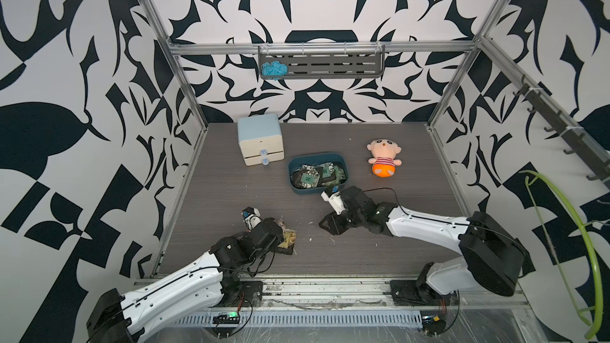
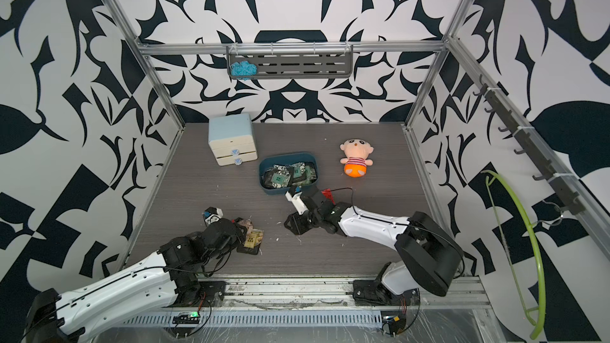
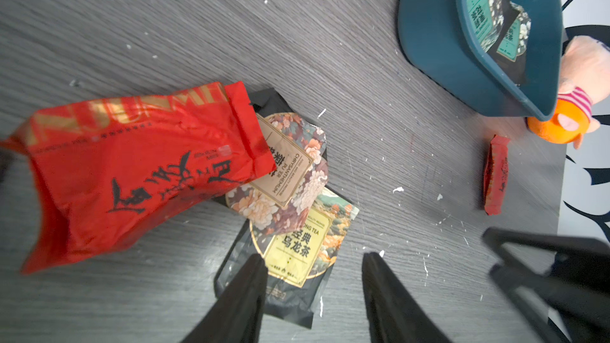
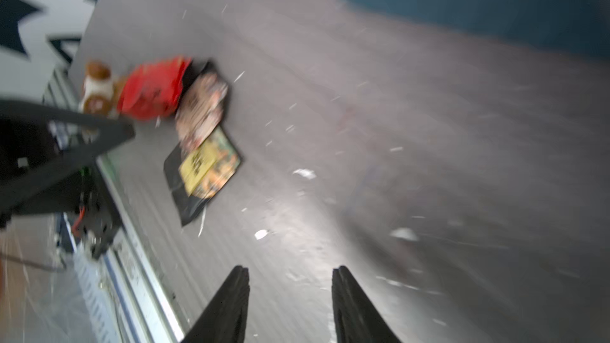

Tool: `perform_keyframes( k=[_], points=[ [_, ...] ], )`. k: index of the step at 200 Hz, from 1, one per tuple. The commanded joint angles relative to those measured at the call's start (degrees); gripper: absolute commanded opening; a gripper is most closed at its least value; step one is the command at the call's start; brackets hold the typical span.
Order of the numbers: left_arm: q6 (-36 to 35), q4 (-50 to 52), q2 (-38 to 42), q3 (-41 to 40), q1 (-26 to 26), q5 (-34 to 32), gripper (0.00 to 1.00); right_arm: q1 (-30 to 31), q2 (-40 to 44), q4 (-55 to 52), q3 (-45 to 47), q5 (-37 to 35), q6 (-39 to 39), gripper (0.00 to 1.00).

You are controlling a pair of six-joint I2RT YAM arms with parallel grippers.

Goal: Put the tea bags into the storage box
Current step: Move the tea bag to the center of the board.

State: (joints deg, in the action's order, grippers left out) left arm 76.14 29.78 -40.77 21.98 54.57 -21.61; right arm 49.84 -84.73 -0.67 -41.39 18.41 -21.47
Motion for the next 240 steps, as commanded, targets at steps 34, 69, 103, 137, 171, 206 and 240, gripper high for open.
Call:
perform_keyframes(
  k=[34, 69, 103, 137, 171, 206, 240],
  points=[
    [0.98, 4.61, -1.76, 2.19, 0.18, 3.44, 0.50, 1.34, -4.35, 5.30, -2.81, -0.26, 2.25, 0.44],
    [2.72, 7.01, -2.44, 1.62, 0.16, 5.13, 0.50, 1.40, -4.37, 5.66, -2.66, -0.32, 2.42, 0.41],
    [3.75, 7.12, -4.66, 0.97, 0.26, 7.33, 0.49, 1.49, -3.14, 5.45, -2.06, -0.84, 2.57, 0.41],
    [3.75, 5.58, -8.46, 0.84, 0.20, 8.83, 0.40, 1.64, -1.94, 5.80, -1.05, -1.71, 2.49, 0.40],
    [3.94, 0.66, -11.24, -0.43, 0.20, 9.47, 0.37, 1.74, -1.87, 6.15, -0.93, -1.56, 2.29, 0.40],
    [4.22, -1.04, -13.90, -0.08, 0.19, 7.15, 0.35, 2.00, -2.54, 6.24, -1.23, -1.54, 1.90, 0.40],
    [4.12, -5.08, -17.06, -0.45, 0.21, 6.71, 0.32, 2.10, -3.08, 6.08, -1.54, -1.88, 1.77, 0.41]
  ],
)
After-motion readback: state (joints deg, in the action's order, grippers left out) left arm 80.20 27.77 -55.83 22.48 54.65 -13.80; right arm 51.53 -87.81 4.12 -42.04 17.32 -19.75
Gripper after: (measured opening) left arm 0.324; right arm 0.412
